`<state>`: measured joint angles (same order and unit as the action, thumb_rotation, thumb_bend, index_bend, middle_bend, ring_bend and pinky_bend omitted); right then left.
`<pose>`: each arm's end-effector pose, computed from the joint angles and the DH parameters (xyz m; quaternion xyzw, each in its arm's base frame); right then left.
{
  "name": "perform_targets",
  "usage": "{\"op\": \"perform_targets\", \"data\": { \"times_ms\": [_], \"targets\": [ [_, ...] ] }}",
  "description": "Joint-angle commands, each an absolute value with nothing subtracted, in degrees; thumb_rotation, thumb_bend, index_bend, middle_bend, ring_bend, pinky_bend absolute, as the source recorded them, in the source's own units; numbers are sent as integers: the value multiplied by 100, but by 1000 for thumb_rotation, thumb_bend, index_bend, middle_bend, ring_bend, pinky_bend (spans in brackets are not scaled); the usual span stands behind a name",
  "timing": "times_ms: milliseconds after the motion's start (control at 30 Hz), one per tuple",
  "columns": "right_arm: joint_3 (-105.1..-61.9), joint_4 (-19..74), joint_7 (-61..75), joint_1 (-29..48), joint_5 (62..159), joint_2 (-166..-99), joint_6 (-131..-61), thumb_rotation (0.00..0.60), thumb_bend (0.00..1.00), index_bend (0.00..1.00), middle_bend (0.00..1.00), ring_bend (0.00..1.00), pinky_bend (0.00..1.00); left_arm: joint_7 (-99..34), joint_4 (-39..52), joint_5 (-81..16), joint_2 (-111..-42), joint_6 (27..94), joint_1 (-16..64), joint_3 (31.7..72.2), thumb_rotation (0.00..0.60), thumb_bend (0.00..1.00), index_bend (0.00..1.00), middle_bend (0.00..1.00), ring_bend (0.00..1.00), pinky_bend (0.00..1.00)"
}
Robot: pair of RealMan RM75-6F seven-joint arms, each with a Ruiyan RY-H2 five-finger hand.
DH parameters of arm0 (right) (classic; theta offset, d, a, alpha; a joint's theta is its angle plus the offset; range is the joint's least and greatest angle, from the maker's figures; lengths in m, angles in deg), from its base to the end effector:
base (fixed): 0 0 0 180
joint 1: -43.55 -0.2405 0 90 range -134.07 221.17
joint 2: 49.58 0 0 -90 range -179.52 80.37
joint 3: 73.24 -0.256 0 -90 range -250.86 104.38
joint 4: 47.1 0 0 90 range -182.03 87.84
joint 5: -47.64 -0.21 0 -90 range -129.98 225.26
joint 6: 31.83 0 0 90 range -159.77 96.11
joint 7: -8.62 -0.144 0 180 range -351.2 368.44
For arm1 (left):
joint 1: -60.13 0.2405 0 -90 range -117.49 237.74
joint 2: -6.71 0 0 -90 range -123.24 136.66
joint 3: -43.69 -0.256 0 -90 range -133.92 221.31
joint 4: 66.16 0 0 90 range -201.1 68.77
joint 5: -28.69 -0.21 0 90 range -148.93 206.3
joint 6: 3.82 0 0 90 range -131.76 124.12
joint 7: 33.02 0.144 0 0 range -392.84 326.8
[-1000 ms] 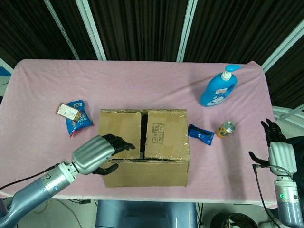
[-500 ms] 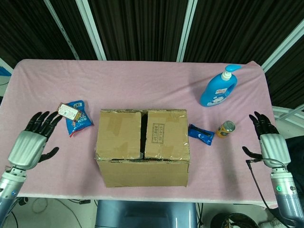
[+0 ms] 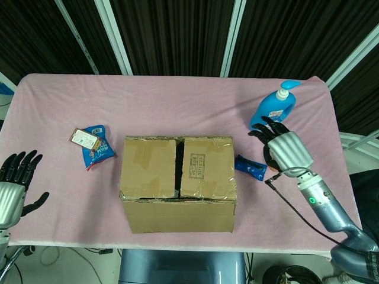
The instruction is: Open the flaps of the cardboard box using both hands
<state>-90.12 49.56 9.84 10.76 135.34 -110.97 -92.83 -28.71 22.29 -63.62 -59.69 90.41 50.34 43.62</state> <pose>-0.1522 -0.3375 0.1481 0.7293 -0.2567 0.4667 0.4296 -0.2852 0.1946 0.1599 -0.6328 -0.2744 -0.4367 0.5776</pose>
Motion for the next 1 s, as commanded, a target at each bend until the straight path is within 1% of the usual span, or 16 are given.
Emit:
{"op": "perform_targets", "data": {
  "times_ms": [33, 133, 233, 467, 733, 1000],
  "targets": [
    [-9128, 5040, 887, 523, 13651, -11173, -8683, 600, 1000, 371, 274, 148, 253, -2949, 2179, -6351, -5995, 9005, 5039, 4389, 600, 169, 0, 38, 10, 70],
    [-9111, 5089, 793, 221, 13632, -11324, -8332, 600, 1000, 397, 274, 148, 253, -3012, 2143, -6339, -6004, 8980, 5042, 4408, 600, 169, 0, 38, 10, 70],
    [-9057, 5077, 783, -60, 13672, -11517, -8035, 600, 1000, 402, 275, 148, 253, -3058, 2115, -6311, -6012, 8933, 5043, 4424, 600, 169, 0, 38, 10, 70],
    [-9011, 4887, 754, -647, 13765, -11999, -7586, 600, 1000, 402, 276, 148, 253, -3119, 2071, -6305, -6041, 8827, 5033, 4437, 600, 169, 0, 38, 10, 70],
    [-8898, 4497, 603, -1106, 13913, -12329, -7301, 600, 1000, 430, 278, 148, 253, -3194, 2020, -6253, -6063, 8769, 5041, 4487, 600, 169, 0, 38, 10, 70],
    [-8677, 4200, 518, -1343, 14173, -12516, -7286, 600, 1000, 472, 307, 148, 253, -3277, 1984, -6233, -6079, 8728, 5043, 4528, 600, 169, 0, 38, 0, 70]
  ]
}}
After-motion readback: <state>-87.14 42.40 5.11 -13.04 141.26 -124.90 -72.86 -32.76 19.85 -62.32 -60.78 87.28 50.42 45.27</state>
